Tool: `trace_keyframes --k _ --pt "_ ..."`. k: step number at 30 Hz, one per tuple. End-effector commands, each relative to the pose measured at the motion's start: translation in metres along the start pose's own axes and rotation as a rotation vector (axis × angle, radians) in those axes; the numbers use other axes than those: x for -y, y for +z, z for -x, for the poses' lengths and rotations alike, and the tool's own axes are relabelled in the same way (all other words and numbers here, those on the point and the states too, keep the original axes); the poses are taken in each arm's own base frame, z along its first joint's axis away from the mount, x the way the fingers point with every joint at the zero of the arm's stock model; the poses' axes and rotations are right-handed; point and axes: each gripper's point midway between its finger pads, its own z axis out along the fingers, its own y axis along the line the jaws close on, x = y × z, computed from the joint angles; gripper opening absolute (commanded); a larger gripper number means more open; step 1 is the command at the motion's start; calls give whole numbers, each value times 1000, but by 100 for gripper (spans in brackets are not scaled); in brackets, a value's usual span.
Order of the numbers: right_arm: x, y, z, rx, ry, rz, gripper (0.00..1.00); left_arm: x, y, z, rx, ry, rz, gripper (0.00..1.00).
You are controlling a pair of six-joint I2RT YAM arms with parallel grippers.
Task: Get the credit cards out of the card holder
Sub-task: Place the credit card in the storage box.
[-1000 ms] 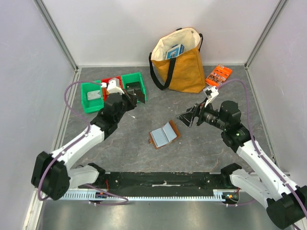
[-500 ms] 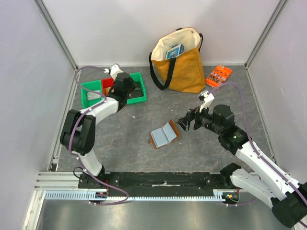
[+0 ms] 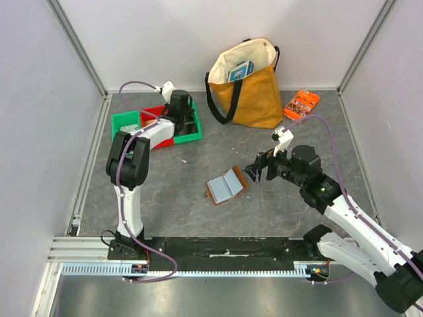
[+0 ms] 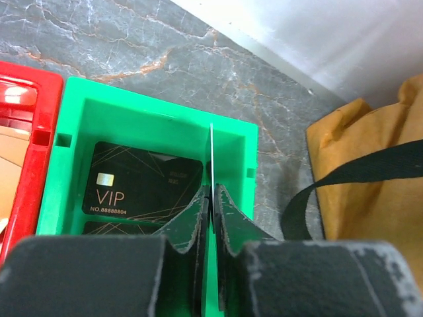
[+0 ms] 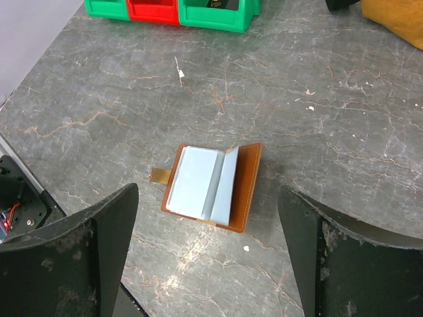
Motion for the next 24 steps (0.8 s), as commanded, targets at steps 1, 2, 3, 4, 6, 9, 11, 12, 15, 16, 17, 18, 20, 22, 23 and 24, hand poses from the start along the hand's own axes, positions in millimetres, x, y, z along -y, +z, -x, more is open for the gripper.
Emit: trace_keyframes --k 1,2,3,4,6,9,11,12,15,16,17,18,20,22,23,24 --pt "-2 -2 6 17 -23 5 93 0 9 5 -11 -3 28 15" --pt "-2 -1 4 12 -19 8 92 -1 10 3 -25 9 32 17" --pt "-3 -1 3 6 -18 11 92 -3 11 3 -33 16 37 20" --pt "-2 -1 1 1 -19 12 92 -4 11 4 -38 23 40 23" --pt "-2 -2 -1 -9 -16 12 92 -6 10 6 -43 46 47 36" --pt "2 -3 -6 -34 -11 -13 92 -13 3 13 -61 79 83 48" --pt "3 -3 -9 -49 -6 -21 92 -13 -4 21 -55 99 89 59" --pt "4 -3 -11 -58 -2 -21 92 -12 -9 25 -53 108 85 62" --pt "-1 -1 -15 -84 6 3 92 -6 -26 43 -43 144 65 72" --pt "-2 -1 -16 -95 9 8 92 0 -35 52 -36 153 47 72" --pt "-2 1 -18 -111 7 12 93 3 -42 58 -40 160 37 72" --pt "0 2 -20 -127 -3 9 93 6 -51 61 -49 173 23 73" --pt "3 5 -23 -162 -17 -1 93 11 -69 68 -68 188 -3 73" --pt "3 7 -25 -184 -20 2 93 20 -91 70 -96 214 -44 73" --pt "2 9 -25 -188 -21 10 93 21 -104 67 -120 229 -54 73" --pt "-1 10 -25 -192 -24 26 93 24 -116 63 -141 241 -75 74"
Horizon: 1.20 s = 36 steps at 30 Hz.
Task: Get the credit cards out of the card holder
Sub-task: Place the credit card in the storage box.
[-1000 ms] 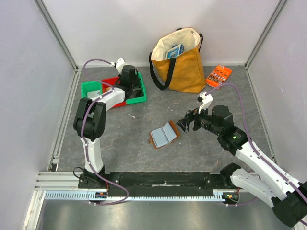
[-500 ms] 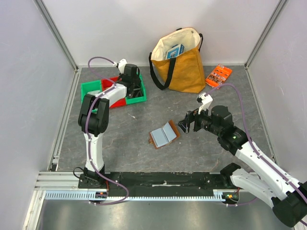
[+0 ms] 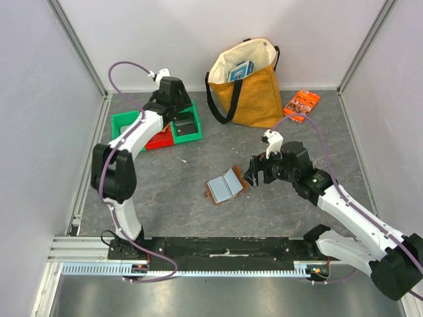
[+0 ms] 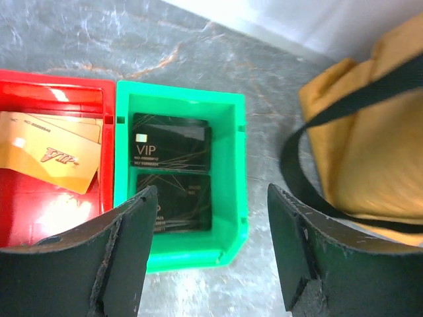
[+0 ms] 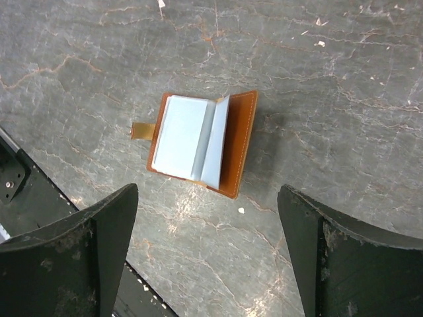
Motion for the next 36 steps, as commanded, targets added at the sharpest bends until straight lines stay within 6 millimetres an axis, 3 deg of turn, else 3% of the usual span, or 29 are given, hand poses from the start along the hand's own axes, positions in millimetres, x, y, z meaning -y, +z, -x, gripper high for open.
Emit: trace_keyframes --k 1,5,9,12,14,21,30,36 --pt "-13 0 19 13 -50 58 93 23 -74 16 -23 94 -134 74" --pt "-19 12 10 -30 -40 110 96 44 -123 -27 -123 151 -265 74" --pt "-23 25 4 -60 -49 124 96 63 -170 -92 -248 237 -408 73" --pt "-28 36 -2 -86 -81 116 96 63 -196 -134 -334 256 -470 73" --pt "-31 45 -7 -105 -100 112 93 53 -205 -164 -387 272 -467 73" --pt "-50 70 -21 -136 -167 72 86 12 -203 -222 -489 255 -400 72" --pt "-54 94 -45 -152 -229 -11 73 -4 -201 -261 -594 246 -395 62" --pt "-59 113 -59 -162 -264 -39 71 -22 -209 -285 -658 224 -385 49"
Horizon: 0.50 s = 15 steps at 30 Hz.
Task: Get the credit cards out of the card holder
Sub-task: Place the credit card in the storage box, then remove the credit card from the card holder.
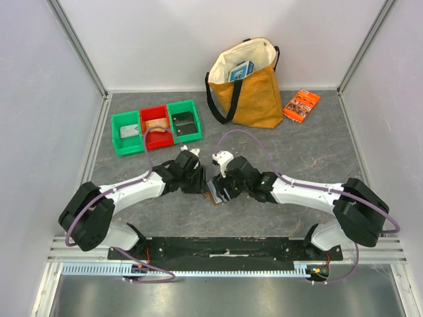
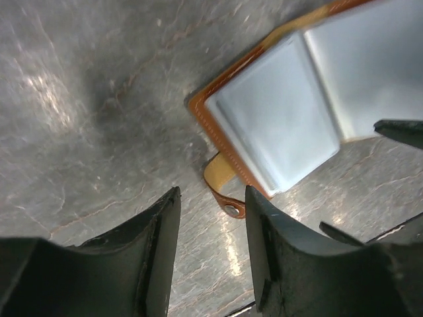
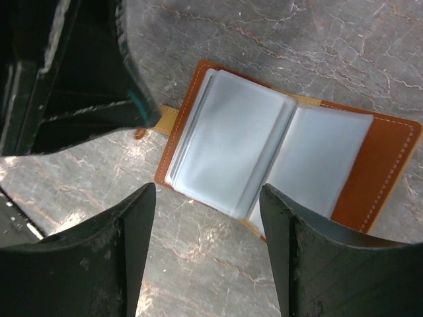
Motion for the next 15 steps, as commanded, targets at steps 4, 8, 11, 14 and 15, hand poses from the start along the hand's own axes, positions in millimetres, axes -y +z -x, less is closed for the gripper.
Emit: trace_keyframes --k 4,8,11,14,15 --pt "4 22 10 57 -29 -119 71 -1 4 -30 -60 -51 -41 47" --pt "7 28 9 76 -31 -158 71 -7 5 -35 -65 -58 -22 36" --pt "8 31 3 63 -40 -171 69 -8 6 -37 -68 -57 -18 28" --pt "6 35 -4 45 -47 -161 66 -10 7 -37 -70 -61 -10 19" --pt "5 35 -5 42 -49 -159 65 -10 7 -37 -69 -60 -12 16"
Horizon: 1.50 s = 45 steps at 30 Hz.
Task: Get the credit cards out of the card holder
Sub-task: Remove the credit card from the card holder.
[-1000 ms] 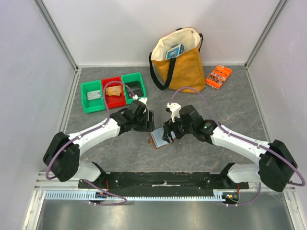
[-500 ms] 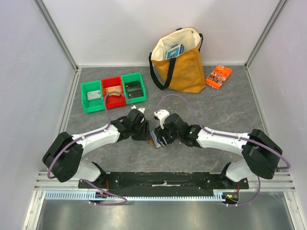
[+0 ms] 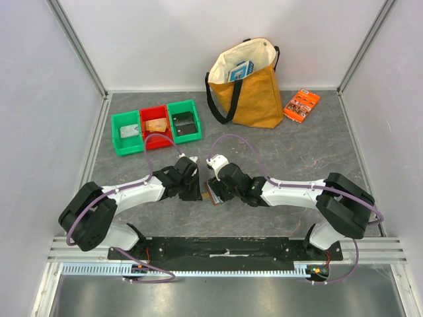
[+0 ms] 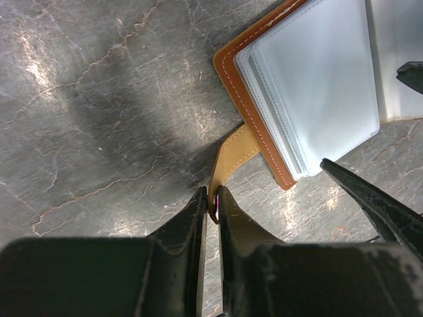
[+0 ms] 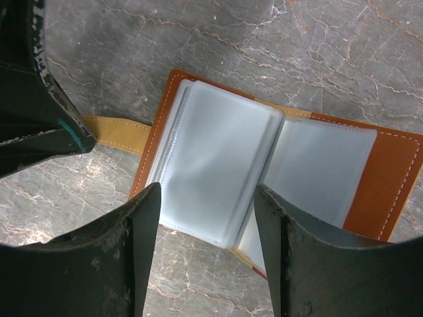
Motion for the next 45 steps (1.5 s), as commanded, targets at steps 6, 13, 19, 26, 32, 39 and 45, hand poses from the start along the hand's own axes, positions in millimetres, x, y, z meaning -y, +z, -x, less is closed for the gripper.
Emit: trace_keyframes --k 6,13,19,26,32,39,45 --pt "-10 11 -5 0 -3 -2 65 10 -2 5 22 -22 -38 10" --pt "7 14 -16 -29 -2 -100 61 6 -5 5 31 -22 -24 2" --pt "22 5 -13 -23 -14 -174 36 0 -10 5 34 -1 10 2" --pt "57 -8 -6 -8 10 -342 36 0 -17 5 37 9 3 2" --pt "92 -31 7 24 97 -465 52 5 -21 5 42 5 -20 2" --pt "64 -34 28 62 84 -291 61 15 -26 8 52 -5 -64 2" --pt "6 -43 65 181 42 26 66 17 -28 9 58 -16 -74 2"
